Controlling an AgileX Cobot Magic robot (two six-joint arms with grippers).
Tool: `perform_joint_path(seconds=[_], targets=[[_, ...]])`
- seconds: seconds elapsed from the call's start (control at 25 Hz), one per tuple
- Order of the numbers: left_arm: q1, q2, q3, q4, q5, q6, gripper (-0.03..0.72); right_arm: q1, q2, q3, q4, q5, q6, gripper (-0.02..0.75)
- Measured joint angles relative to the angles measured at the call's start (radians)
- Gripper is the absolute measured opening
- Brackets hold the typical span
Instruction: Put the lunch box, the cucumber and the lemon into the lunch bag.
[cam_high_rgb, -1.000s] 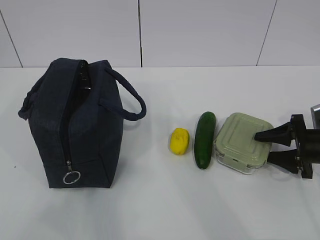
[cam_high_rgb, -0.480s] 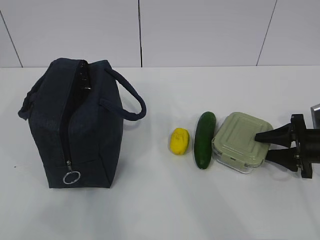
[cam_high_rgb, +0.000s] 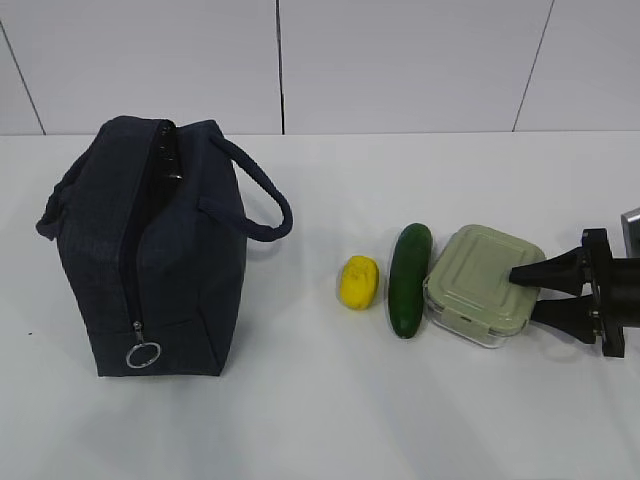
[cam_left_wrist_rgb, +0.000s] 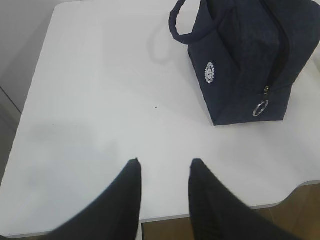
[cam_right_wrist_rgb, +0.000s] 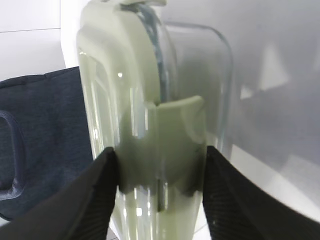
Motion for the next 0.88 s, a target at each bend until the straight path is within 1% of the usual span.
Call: perform_joint_path(seconds=[0.24,0.48,0.88], targets=[[0.0,0.0,0.0,0.0,0.0,0.0,0.235,0.0,0.0,0.0,-0.002,0.001,0.0,0.389],[0.0,0.0,0.0,0.0,0.0,0.0,0.235,0.0,0.0,0.0,-0.006,0.001,-0.002,0.367],[0.0,0.0,0.0,0.0,0.0,0.0,0.235,0.0,0.0,0.0,-0.01,0.004,-0.006,0.365]])
